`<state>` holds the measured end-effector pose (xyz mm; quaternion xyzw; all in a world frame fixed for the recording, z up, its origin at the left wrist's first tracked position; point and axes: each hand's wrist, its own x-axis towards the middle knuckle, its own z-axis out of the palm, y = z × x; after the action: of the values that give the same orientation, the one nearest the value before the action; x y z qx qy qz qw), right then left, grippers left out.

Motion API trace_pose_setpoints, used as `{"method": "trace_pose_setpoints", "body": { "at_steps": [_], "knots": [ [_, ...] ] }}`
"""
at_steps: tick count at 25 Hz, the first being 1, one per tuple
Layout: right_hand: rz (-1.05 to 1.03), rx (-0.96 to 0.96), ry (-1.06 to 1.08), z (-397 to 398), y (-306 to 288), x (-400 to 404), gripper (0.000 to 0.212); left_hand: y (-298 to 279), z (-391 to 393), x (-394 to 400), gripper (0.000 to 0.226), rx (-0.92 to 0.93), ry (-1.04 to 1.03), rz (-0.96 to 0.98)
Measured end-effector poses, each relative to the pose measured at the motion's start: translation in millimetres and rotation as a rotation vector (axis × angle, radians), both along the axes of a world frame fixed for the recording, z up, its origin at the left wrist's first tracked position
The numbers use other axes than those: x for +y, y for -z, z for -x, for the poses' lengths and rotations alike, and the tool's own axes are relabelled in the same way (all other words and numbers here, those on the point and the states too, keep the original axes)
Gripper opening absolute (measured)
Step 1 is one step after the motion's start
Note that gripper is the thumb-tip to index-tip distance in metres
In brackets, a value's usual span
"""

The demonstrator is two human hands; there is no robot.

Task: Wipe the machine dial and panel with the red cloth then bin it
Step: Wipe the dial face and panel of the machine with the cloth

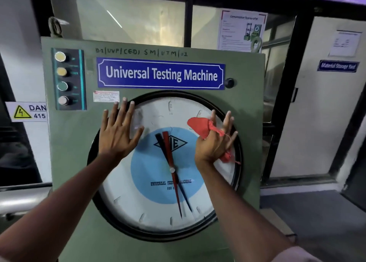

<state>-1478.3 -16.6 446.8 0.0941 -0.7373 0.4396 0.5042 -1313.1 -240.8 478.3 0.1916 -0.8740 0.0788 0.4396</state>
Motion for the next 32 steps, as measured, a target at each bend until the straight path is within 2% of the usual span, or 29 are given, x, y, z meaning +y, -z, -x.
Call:
{"method": "trace_pose_setpoints", "body": {
  "at_steps": [2, 4, 6, 8, 12, 13, 15, 16, 18, 20, 22, 24, 26, 28, 30, 32],
  "knots": [
    [-0.144, -0.023, -0.080, -3.7, 25.9, -9.5, 0.078, 4.1, -0.7, -3.3, 0.083, 0.002, -0.004, 0.000],
    [-0.237, -0.059, -0.134, -10.3, 49.3, -15.5, 0.092, 4.5, -2.8, -4.0, 0.083, 0.013, 0.007, -0.001],
    [-0.344, -0.100, -0.160, -12.7, 58.7, -17.0, 0.108, 2.6, -5.1, -3.9, 0.082, 0.016, 0.016, -0.001],
    [-0.370, -0.077, -0.162, -8.5, 54.8, -15.1, 0.114, 0.6, -7.9, -4.8, 0.082, 0.017, 0.016, 0.014],
    [-0.128, -0.118, -0.250, -3.0, 16.5, -14.4, 0.097, -4.0, -11.6, -14.0, 0.082, 0.001, 0.021, 0.031],
    [-0.059, -0.139, -0.339, -0.4, 1.9, -14.6, 0.098, -5.0, -11.3, -16.6, 0.082, -0.003, 0.025, 0.040],
    [0.157, -0.236, -0.662, 2.7, -26.3, -11.2, 0.093, -6.1, -10.2, -20.4, 0.082, -0.005, 0.037, 0.046],
    [0.270, -0.307, -0.819, 2.8, -38.3, -11.6, 0.083, -6.5, -9.2, -21.1, 0.082, -0.002, 0.039, 0.045],
    [0.328, -0.364, -0.937, 5.9, -50.1, -12.2, 0.059, -8.3, -5.9, -20.6, 0.083, 0.003, 0.043, 0.048],
    [0.340, -0.345, -0.926, 13.1, -50.0, -7.9, 0.039, -10.7, -3.4, -19.9, 0.083, 0.001, 0.058, 0.056],
    [0.398, -0.382, -0.925, 20.7, -49.0, -5.1, 0.034, -14.9, -1.5, -21.1, 0.083, -0.004, 0.070, 0.066],
    [0.324, -0.376, -0.835, 22.4, -45.6, -4.1, 0.045, -17.1, -0.9, -22.1, 0.082, -0.009, 0.074, 0.074],
    [0.072, -0.292, -0.536, 18.2, -34.4, -7.3, 0.084, -16.1, -0.9, -22.0, 0.082, -0.013, 0.065, 0.074],
    [-0.073, -0.217, -0.224, 9.2, -23.6, -10.3, 0.108, -14.4, -0.8, -20.7, 0.083, -0.015, 0.065, 0.062],
    [-0.121, -0.132, -0.037, 2.1, -20.2, -15.4, 0.107, -13.0, -1.1, -18.5, 0.083, -0.012, 0.066, 0.049],
    [-0.248, -0.023, 0.045, 3.0, -15.0, -22.3, 0.089, -11.0, -1.8, -16.6, 0.082, -0.017, 0.058, 0.042]
  ]
}}
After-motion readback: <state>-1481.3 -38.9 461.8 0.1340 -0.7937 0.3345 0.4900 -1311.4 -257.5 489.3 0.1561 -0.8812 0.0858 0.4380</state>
